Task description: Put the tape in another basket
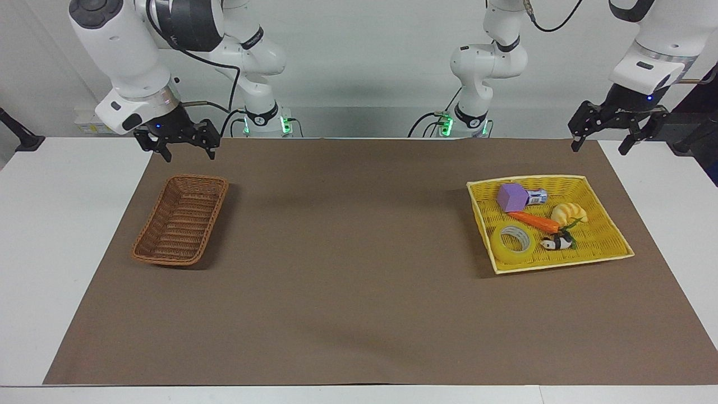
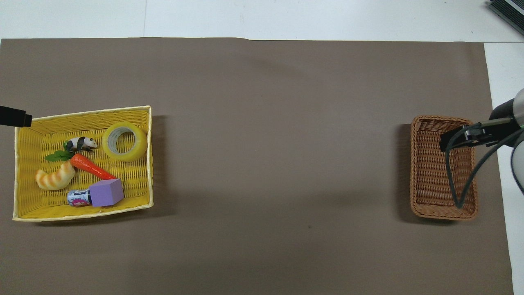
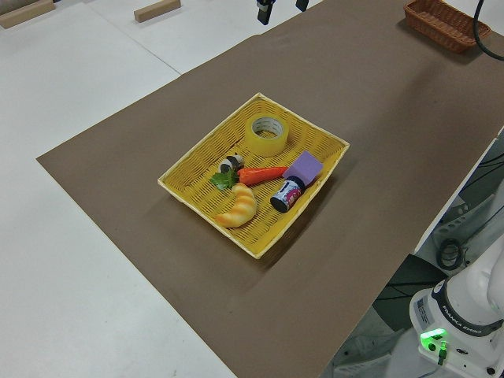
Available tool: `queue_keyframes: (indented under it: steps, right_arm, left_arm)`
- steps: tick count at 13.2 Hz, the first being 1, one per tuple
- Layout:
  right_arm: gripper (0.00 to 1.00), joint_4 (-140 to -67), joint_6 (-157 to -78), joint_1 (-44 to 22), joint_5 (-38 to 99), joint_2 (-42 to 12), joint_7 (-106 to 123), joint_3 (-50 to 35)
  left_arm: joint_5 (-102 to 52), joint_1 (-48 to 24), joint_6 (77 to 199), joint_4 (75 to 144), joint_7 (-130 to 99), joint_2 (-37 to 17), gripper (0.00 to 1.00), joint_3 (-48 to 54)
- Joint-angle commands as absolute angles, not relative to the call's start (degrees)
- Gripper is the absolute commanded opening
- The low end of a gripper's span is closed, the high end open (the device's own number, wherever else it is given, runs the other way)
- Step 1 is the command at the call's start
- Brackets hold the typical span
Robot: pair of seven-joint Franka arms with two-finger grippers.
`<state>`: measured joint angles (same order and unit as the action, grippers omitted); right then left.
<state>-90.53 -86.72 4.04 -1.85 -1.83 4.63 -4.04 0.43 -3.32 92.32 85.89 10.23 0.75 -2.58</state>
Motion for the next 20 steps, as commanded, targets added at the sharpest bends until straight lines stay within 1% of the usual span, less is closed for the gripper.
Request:
queue_keyframes:
  steps: [1, 2, 12, 20]
  right_arm:
    - [1.0, -90.62, -85.52, 5.27, -1.76, -1.23, 3.96, -3.96]
    - [1.0, -90.62, -86.04, 6.14, -1.67, -1.23, 3.87, -3.96]
    - [1.0, -90.62, -85.96, 5.8, -1.67, -1.23, 4.04, -4.13]
    - [1.0, -90.7, -85.52, 6.24, -1.67, -1.23, 4.31, -3.96]
  left_arm:
    - [0.7, -3.96, 91.93, 86.48, 9.67, 1.32, 1.0, -2.9]
    - [0.7, -3.96, 91.93, 86.4, 9.67, 1.32, 1.0, -2.81]
    - [0.7, -3.95, 91.85, 86.4, 9.58, 1.32, 1.0, -2.81]
    - [0.53, -3.96, 92.99, 89.12, 10.37, 2.64, 1.0, -2.55]
